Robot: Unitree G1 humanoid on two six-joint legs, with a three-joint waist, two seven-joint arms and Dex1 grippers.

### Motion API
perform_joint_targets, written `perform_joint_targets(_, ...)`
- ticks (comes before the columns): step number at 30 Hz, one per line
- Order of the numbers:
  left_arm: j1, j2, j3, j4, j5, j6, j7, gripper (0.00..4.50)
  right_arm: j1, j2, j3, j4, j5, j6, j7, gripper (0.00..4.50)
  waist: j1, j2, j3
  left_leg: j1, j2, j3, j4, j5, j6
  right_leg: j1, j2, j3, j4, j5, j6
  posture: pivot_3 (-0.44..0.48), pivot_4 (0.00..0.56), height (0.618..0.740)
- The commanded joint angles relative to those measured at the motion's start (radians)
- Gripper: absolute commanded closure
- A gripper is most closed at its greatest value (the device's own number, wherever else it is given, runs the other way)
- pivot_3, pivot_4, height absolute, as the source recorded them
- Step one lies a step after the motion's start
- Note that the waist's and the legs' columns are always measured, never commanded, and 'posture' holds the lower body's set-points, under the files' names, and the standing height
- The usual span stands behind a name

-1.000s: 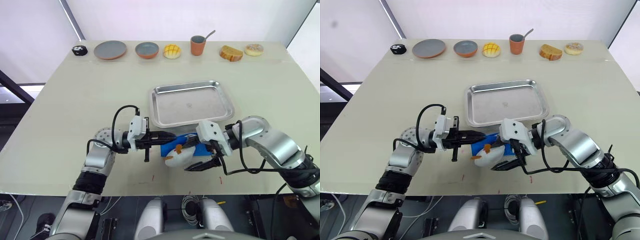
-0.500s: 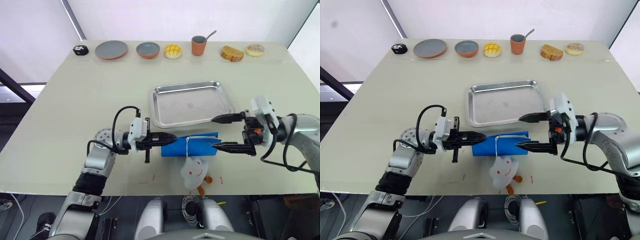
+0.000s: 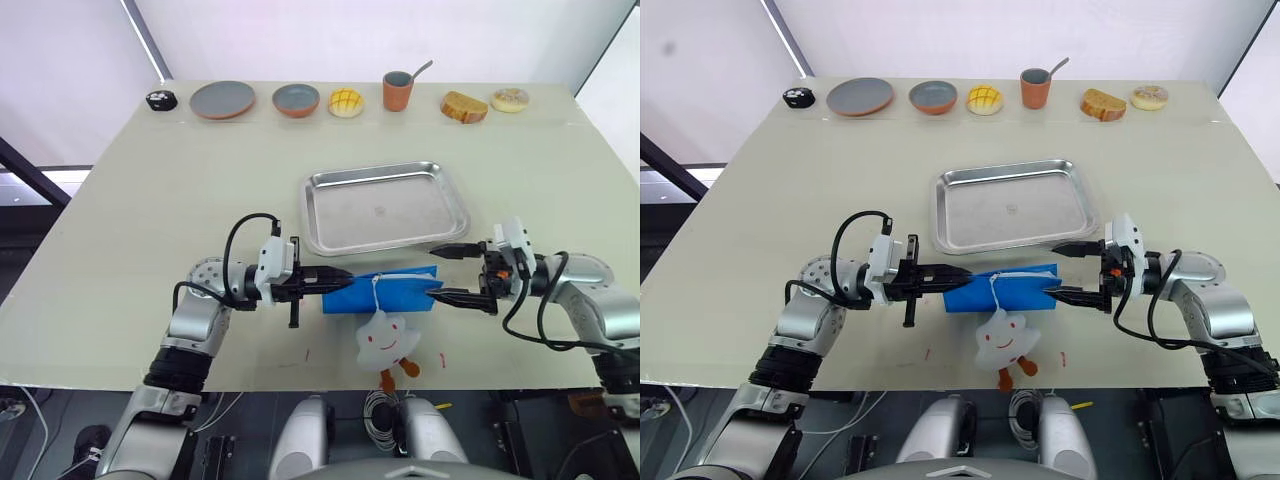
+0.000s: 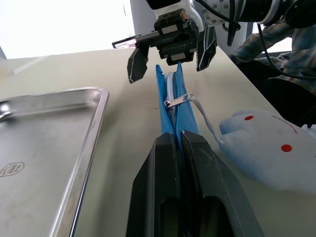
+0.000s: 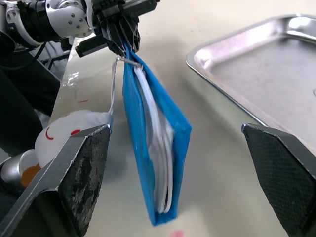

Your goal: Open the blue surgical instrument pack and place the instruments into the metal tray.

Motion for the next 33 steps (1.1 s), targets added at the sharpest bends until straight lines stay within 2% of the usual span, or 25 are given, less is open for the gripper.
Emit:
perform_joint_targets(1, 0.011, 0.020, -0.005, -0.041, 0.002, 0.034, 0.001, 4.50, -0.036, 0.034, 0.031, 0.014, -0.013, -0.027, 0.021, 0.04, 0.000, 0.000, 0.000, 0.000, 0.000, 0.000, 0.000, 0.000, 0.000, 0.000, 0.000, 0.000, 0.000, 0.000, 0.000, 0.000, 0.150, 0.740)
perform_joint_targets(10, 0.017, 0.021, -0.001, -0.003, 0.002, 0.010, -0.017, 4.50, -0.045, 0.055, 0.046, 0.034, -0.037, -0.049, 0.037, 0.04, -0.001, 0.000, 0.000, 0.000, 0.000, 0.000, 0.000, 0.000, 0.000, 0.000, 0.000, 0.000, 0.000, 0.000, 0.000, 0.000, 0.150, 0.740)
perform_joint_targets(14, 0.015, 0.020, -0.001, 0.002, 0.003, 0.007, -0.017, 4.50, -0.044, 0.057, 0.045, 0.035, -0.039, -0.050, 0.036, 0.90, -0.001, 0.000, 0.000, 0.000, 0.000, 0.000, 0.000, 0.000, 0.000, 0.000, 0.000, 0.000, 0.000, 0.000, 0.000, 0.000, 0.150, 0.740)
perform_joint_targets(15, 0.014, 0.019, -0.001, 0.003, 0.002, 0.006, -0.016, 4.50, -0.044, 0.057, 0.045, 0.035, -0.040, -0.050, 0.036, 1.52, -0.001, 0.000, 0.000, 0.000, 0.000, 0.000, 0.000, 0.000, 0.000, 0.000, 0.000, 0.000, 0.000, 0.000, 0.000, 0.000, 0.150, 0.740)
perform_joint_targets(16, 0.013, 0.019, -0.002, 0.005, 0.003, 0.006, -0.016, 4.50, -0.044, 0.057, 0.045, 0.035, -0.041, -0.050, 0.035, 1.90, -0.001, 0.000, 0.000, 0.000, 0.000, 0.000, 0.000, 0.000, 0.000, 0.000, 0.000, 0.000, 0.000, 0.000, 0.000, 0.000, 0.150, 0.740)
perform_joint_targets(18, 0.010, 0.016, -0.002, 0.014, 0.004, 0.001, -0.016, 4.50, -0.044, 0.058, 0.046, 0.034, -0.041, -0.048, 0.034, 2.97, -0.001, 0.000, 0.000, 0.000, 0.000, 0.000, 0.000, 0.000, 0.000, 0.000, 0.000, 0.000, 0.000, 0.000, 0.000, 0.000, 0.150, 0.740)
perform_joint_targets(21, 0.006, 0.012, -0.001, 0.043, 0.006, -0.016, -0.023, 4.50, -0.043, 0.058, 0.049, 0.030, -0.043, -0.045, 0.038, 4.16, -0.001, 0.000, 0.000, 0.000, 0.000, 0.000, 0.000, 0.000, 0.000, 0.000, 0.000, 0.000, 0.000, 0.000, 0.000, 0.000, 0.150, 0.740)
perform_joint_targets(22, 0.005, 0.012, 0.001, 0.053, 0.005, -0.022, -0.026, 4.50, -0.043, 0.059, 0.051, 0.029, -0.044, -0.046, 0.039, 4.35, -0.001, 0.000, 0.000, 0.000, 0.000, 0.000, 0.000, 0.000, 0.000, 0.000, 0.000, 0.000, 0.000, 0.000, 0.000, 0.000, 0.150, 0.740)
perform_joint_targets(26, -0.001, -0.002, 0.046, 0.064, -0.060, 0.016, -0.007, 4.50, -0.044, 0.059, 0.055, 0.032, -0.050, -0.051, 0.039, 4.35, -0.002, 0.000, 0.000, 0.001, 0.000, 0.000, 0.000, 0.000, 0.000, 0.000, 0.000, 0.000, 0.001, 0.000, 0.000, 0.000, 0.150, 0.740)
perform_joint_targets(28, -0.003, 0.009, 0.063, 0.038, -0.084, 0.061, 0.007, 3.74, -0.045, 0.059, 0.055, 0.033, -0.053, -0.053, 0.039, 4.50, -0.002, 0.000, 0.000, 0.001, 0.000, 0.000, 0.000, 0.000, 0.000, 0.000, 0.000, 0.000, 0.001, 0.000, 0.000, 0.000, 0.150, 0.740)
perform_joint_targets(29, -0.003, 0.017, 0.073, 0.023, -0.093, 0.082, 0.016, 3.53, -0.046, 0.059, 0.054, 0.034, -0.053, -0.054, 0.039, 4.50, -0.003, 0.000, 0.000, 0.001, 0.000, 0.000, 0.000, 0.000, 0.000, 0.000, 0.001, 0.000, 0.001, 0.000, 0.000, 0.000, 0.150, 0.740)
perform_joint_targets(33, 0.020, 0.076, 0.135, -0.049, -0.166, 0.205, 0.026, 2.04, -0.053, 0.060, 0.052, 0.047, -0.060, -0.063, 0.039, 4.50, -0.003, 0.000, 0.000, 0.000, 0.001, 0.000, 0.000, 0.000, 0.000, 0.000, 0.001, 0.000, 0.001, 0.000, 0.000, 0.000, 0.150, 0.740)
